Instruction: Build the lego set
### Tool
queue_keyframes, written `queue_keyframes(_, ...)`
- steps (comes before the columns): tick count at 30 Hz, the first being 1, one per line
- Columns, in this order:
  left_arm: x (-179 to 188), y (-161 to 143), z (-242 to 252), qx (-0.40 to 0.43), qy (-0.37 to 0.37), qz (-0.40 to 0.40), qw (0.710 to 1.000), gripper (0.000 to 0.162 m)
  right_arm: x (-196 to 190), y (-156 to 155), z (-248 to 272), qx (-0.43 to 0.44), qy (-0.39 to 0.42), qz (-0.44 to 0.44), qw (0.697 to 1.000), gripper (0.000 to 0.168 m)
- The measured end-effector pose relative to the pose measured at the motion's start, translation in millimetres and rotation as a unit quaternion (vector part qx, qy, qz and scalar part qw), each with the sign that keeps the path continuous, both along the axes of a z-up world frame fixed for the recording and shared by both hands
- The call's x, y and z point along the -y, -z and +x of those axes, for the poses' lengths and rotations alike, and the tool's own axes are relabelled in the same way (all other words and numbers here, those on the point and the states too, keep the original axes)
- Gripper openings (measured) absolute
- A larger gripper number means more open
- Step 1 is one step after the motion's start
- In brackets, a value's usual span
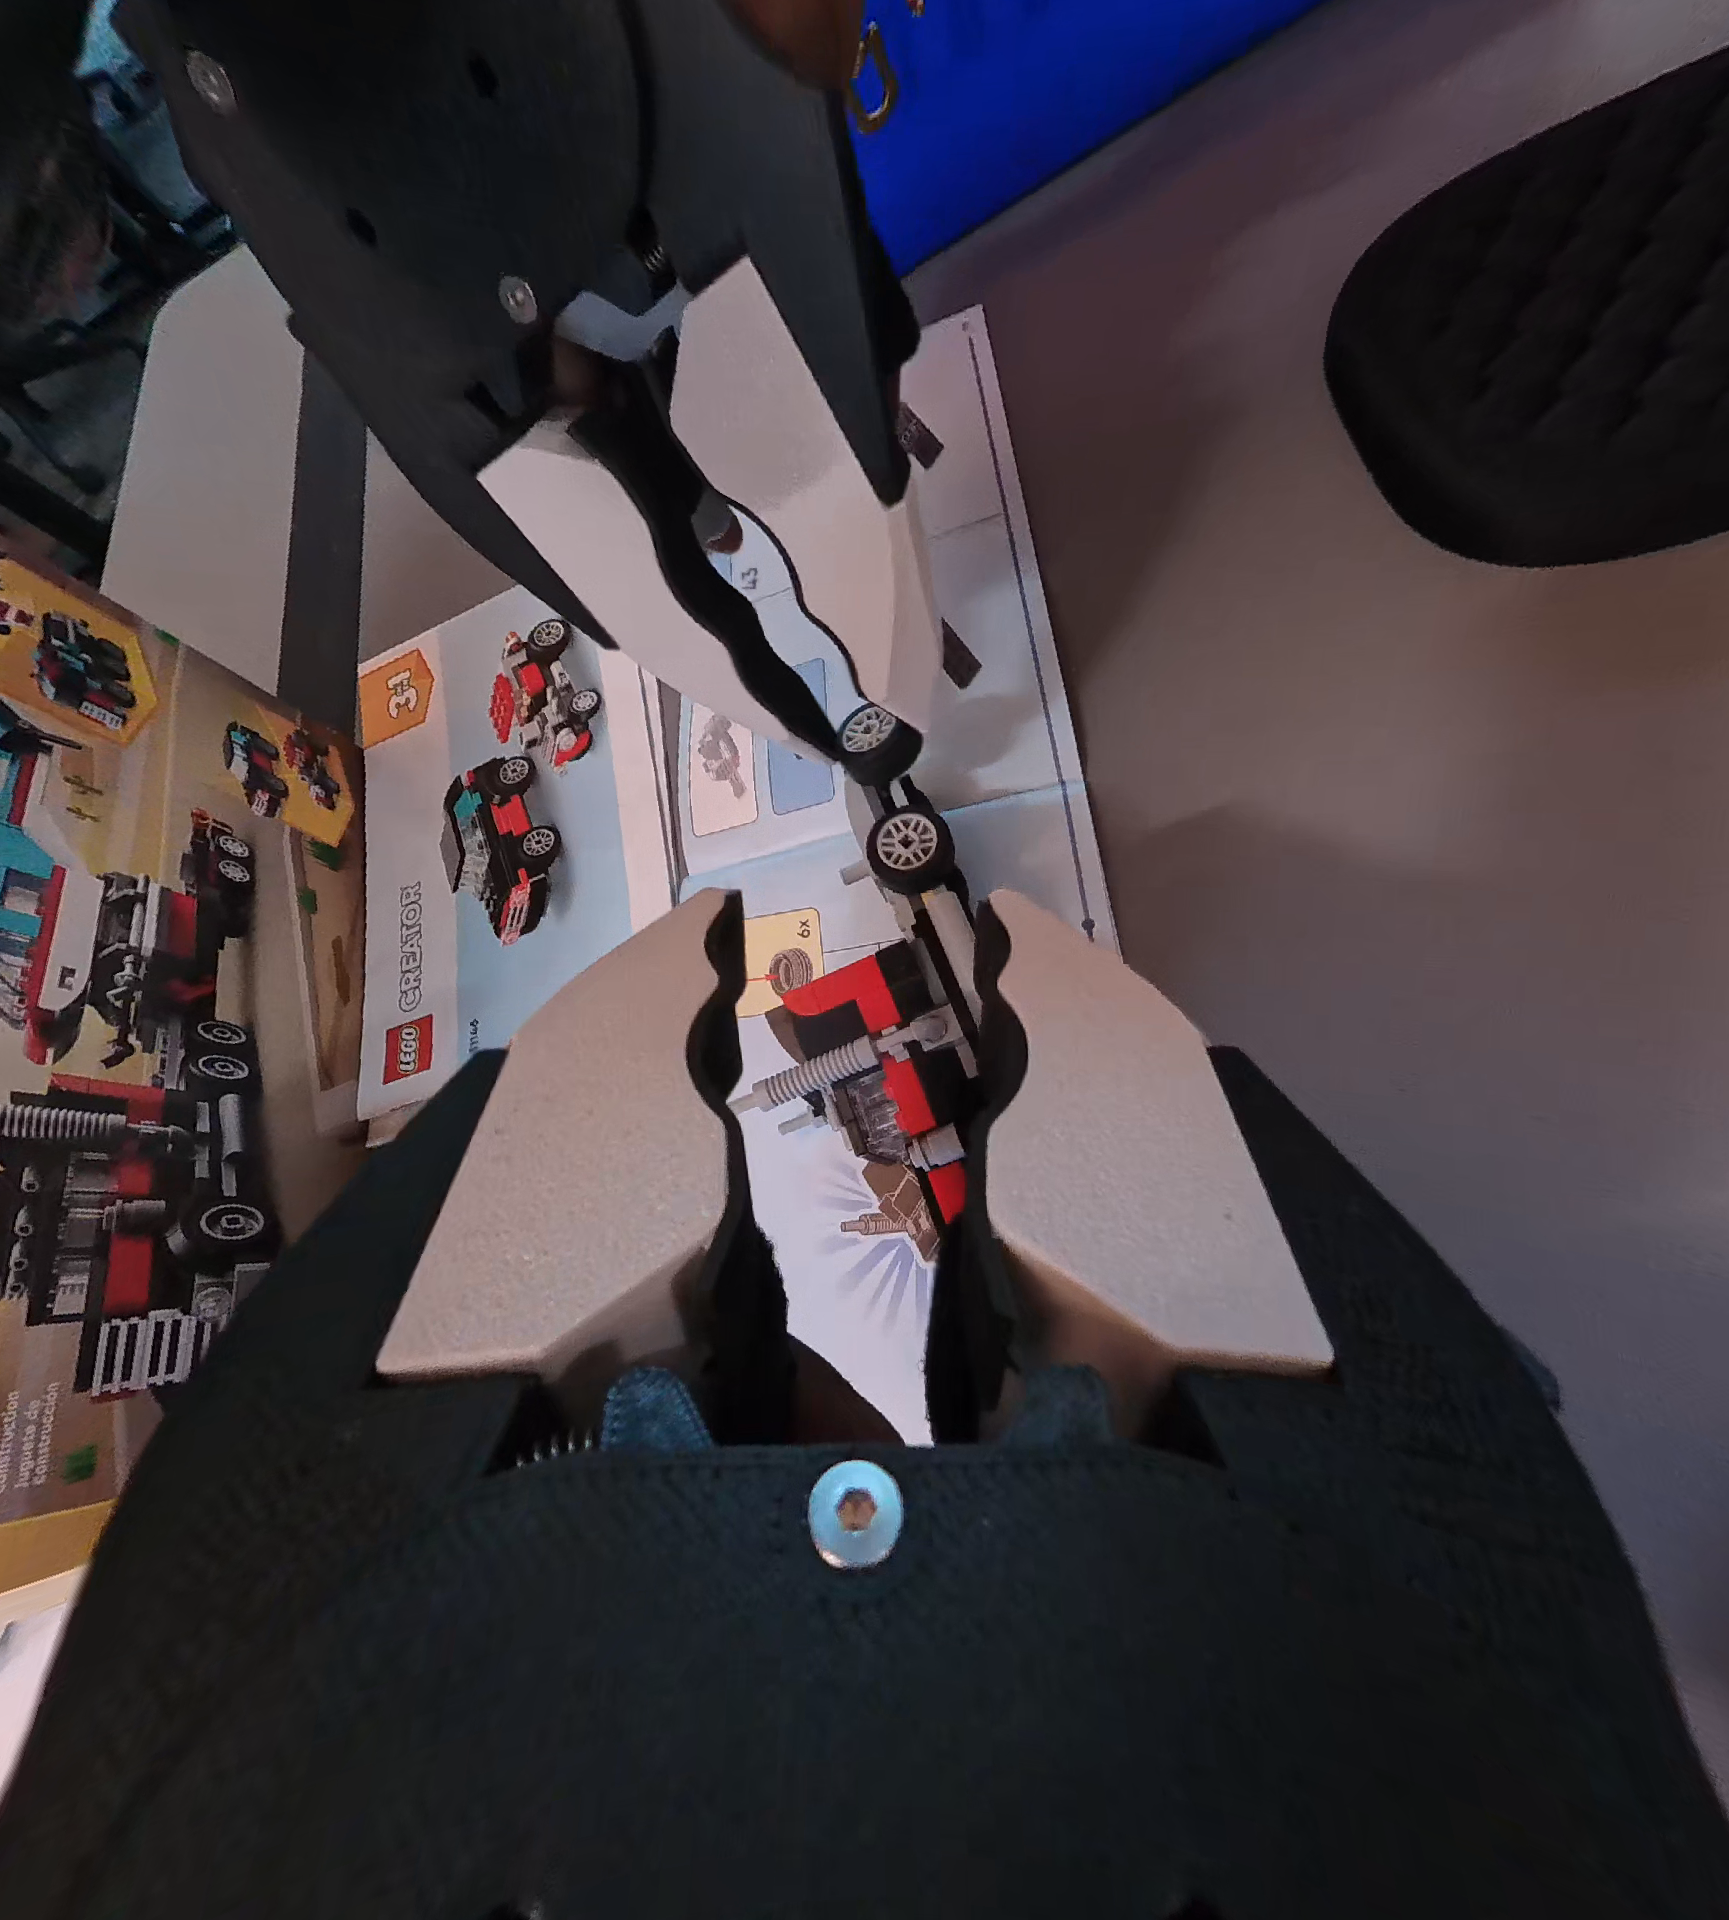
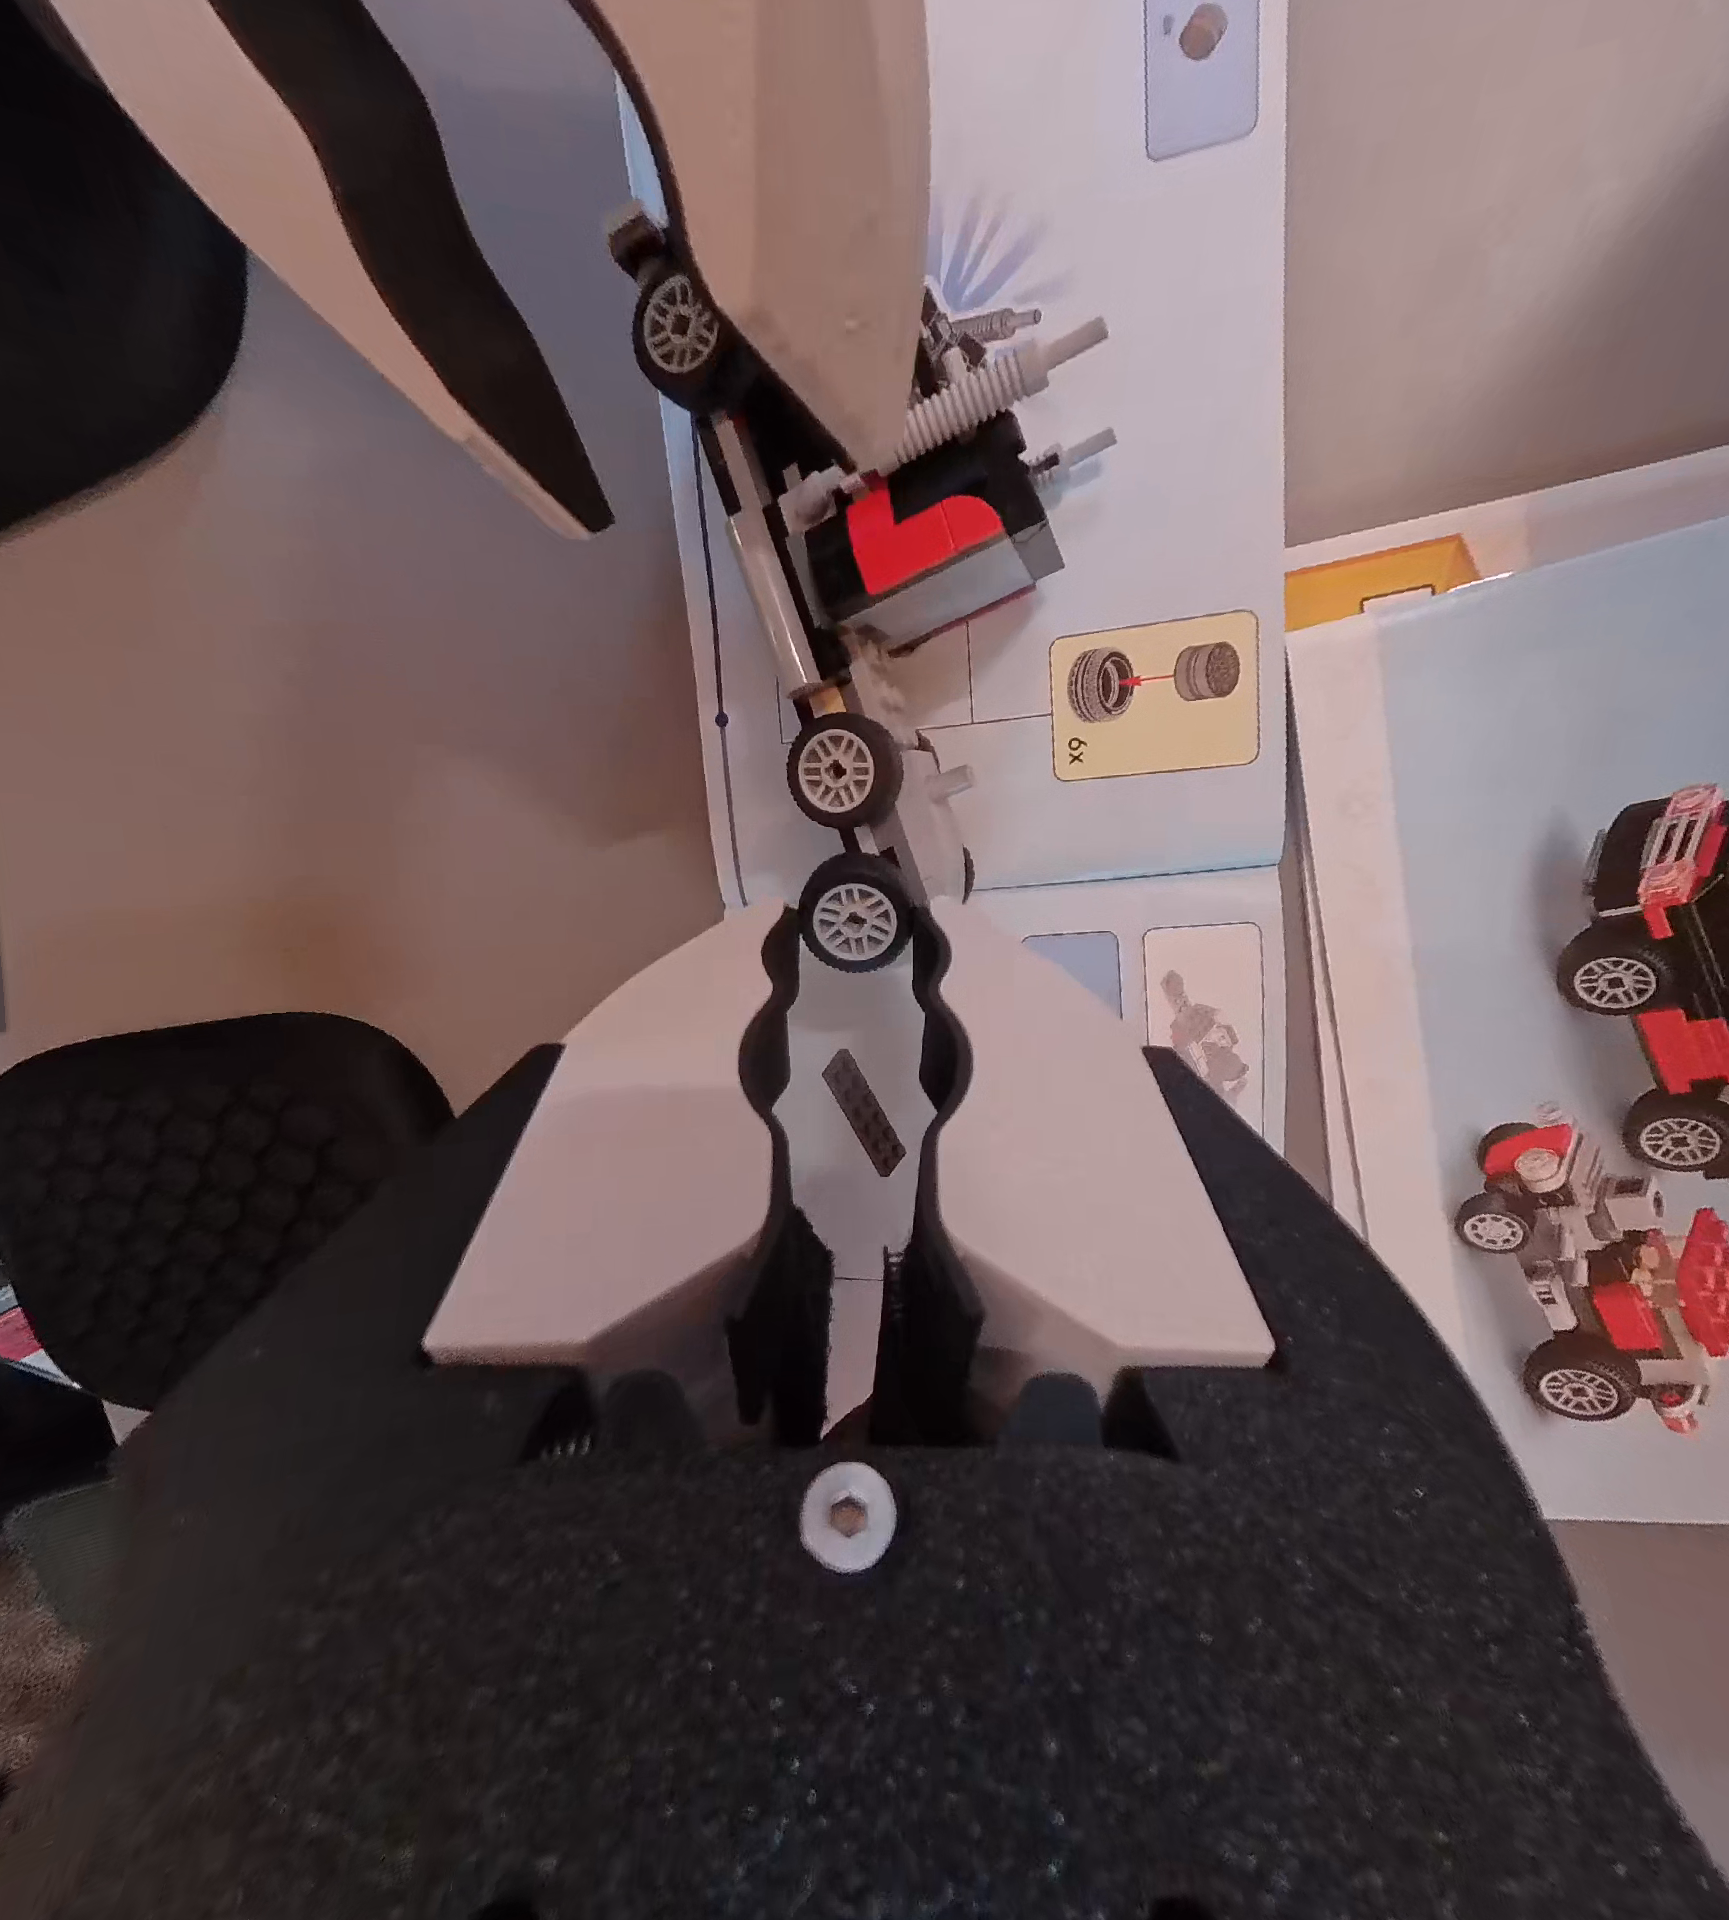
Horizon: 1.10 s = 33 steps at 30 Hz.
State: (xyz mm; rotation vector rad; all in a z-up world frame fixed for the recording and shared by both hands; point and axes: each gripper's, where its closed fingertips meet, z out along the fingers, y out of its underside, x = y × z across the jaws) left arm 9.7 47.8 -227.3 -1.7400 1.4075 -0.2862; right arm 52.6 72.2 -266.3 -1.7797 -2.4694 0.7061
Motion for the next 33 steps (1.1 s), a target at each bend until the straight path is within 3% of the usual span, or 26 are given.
queue_keyframes(28, 0.6, 3.6, -1.2, 0.004, 0.002, -0.006, 1.000, 0.043, -4.3, 5.2, -2.9, 0.025, 0.007, 0.020, 0.999, 0.021)
queue_keyframes(33, 0.0, 5.1, -1.6, 0.003, 0.001, -0.008, 1.000, 0.043, -5.6, 6.1, -2.9, 0.033, 0.000, 0.059, 0.998, 0.021)
